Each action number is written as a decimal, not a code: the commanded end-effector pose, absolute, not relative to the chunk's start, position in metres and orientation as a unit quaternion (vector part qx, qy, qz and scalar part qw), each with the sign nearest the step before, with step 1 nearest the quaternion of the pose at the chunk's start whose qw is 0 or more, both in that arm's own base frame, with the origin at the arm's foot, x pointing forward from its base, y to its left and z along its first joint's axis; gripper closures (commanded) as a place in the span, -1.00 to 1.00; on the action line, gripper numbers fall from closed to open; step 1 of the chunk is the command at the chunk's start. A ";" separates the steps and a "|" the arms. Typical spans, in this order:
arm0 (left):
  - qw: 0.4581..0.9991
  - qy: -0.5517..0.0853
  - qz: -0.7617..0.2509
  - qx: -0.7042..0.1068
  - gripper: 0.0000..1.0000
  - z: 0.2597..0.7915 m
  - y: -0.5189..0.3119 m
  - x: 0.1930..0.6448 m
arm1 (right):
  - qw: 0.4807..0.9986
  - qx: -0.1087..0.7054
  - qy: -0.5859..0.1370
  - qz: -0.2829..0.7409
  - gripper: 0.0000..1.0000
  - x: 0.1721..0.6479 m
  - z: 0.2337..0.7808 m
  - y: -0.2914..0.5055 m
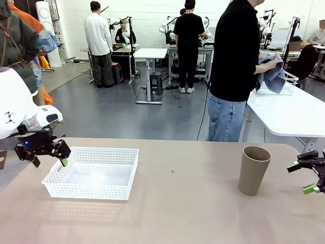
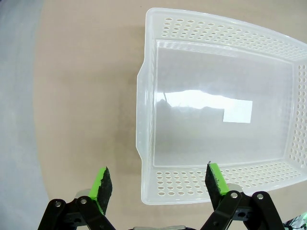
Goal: Clean and organize the cups into the basket.
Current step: Pick up the Organizing basket and move it to the center of the table, then pick up the Reusable plastic cup from the right side of the table and place it inside the Organizing basket.
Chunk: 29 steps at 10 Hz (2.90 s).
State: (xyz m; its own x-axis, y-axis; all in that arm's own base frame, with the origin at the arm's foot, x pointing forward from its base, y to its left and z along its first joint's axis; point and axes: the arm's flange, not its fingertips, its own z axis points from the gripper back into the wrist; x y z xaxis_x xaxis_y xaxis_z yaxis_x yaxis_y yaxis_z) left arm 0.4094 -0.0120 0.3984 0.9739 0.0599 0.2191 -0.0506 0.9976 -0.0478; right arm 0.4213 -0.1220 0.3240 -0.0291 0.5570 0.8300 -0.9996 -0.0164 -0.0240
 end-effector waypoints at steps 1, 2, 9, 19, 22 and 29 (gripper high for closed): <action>0.993 -0.116 0.029 -0.015 -1.00 0.398 -0.012 0.410 | 0.656 0.318 -0.355 0.585 -1.00 0.414 0.329 -0.117; 0.993 -0.116 0.029 -0.015 -1.00 0.398 -0.012 0.410 | 0.615 0.328 -0.337 0.633 -1.00 0.421 0.324 -0.122; 0.993 -0.111 0.028 -0.021 -1.00 0.398 -0.012 0.409 | 0.615 0.328 -0.337 0.633 -1.00 0.421 0.324 -0.122; 0.998 -0.014 -0.062 0.002 -1.00 0.362 -0.004 0.401 | 0.629 0.392 -0.348 0.574 -1.00 0.483 0.276 -0.091; 1.000 -0.021 -0.017 0.004 -1.00 0.353 -0.016 0.411 | 0.625 0.402 -0.338 0.577 -1.00 0.498 0.260 -0.076; 1.000 -0.007 -0.012 0.028 -1.00 0.333 -0.030 0.429 | 0.603 0.416 -0.354 0.582 -1.00 0.502 0.261 -0.045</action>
State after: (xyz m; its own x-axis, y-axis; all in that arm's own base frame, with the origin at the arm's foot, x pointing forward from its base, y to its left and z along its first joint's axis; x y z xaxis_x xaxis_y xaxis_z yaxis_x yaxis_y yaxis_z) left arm 0.4222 -0.0262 0.3349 0.9992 -0.0387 0.0130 0.0385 0.9990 0.0215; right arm 0.4998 -0.0534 0.2584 0.0751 0.4254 0.9019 -0.9945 -0.0339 0.0988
